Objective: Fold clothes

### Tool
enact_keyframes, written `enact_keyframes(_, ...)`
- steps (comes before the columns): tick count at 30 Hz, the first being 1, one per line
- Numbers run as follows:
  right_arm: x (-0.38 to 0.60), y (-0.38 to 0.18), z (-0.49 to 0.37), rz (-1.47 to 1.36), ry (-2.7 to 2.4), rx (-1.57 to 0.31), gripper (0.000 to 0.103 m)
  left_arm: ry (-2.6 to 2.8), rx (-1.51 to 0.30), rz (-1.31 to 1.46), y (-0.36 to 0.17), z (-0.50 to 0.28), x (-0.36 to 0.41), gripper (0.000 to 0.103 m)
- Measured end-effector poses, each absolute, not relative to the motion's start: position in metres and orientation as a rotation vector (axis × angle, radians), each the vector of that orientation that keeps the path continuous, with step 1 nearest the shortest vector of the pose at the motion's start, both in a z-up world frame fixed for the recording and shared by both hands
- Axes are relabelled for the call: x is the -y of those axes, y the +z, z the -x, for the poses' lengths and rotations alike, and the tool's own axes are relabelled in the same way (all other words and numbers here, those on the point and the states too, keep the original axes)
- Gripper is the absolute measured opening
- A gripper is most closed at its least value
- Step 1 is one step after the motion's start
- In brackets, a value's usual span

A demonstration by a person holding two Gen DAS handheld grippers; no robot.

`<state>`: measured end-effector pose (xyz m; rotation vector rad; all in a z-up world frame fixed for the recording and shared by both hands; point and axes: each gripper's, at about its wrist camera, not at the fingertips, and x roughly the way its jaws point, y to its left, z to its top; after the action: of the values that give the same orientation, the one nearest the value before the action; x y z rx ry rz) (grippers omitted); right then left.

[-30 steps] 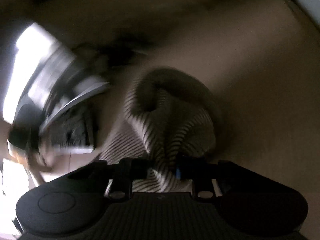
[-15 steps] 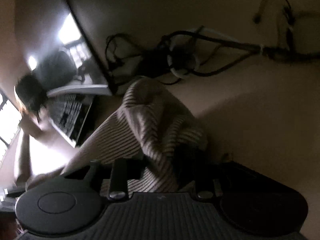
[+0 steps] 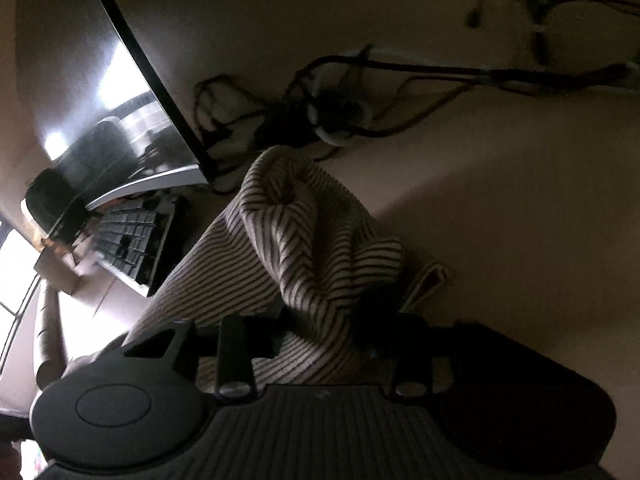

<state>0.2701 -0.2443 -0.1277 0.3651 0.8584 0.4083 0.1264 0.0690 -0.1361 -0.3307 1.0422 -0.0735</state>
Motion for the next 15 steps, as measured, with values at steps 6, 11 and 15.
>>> enact_keyframes(6,0.242,-0.129,-0.197,-0.39,0.276,-0.823,0.036,-0.106,-0.974,0.14,-0.141,-0.172,-0.067,0.051)
enact_keyframes(11,0.232,-0.128,-0.186,-0.351,0.241,-0.802,0.036,-0.209,-0.988,0.152,-0.108,-0.17,-0.086,0.048)
enact_keyframes(15,0.237,-0.13,-0.186,-0.388,0.237,-0.794,0.036,-0.212,-0.881,0.172,-0.086,-0.183,-0.079,0.036)
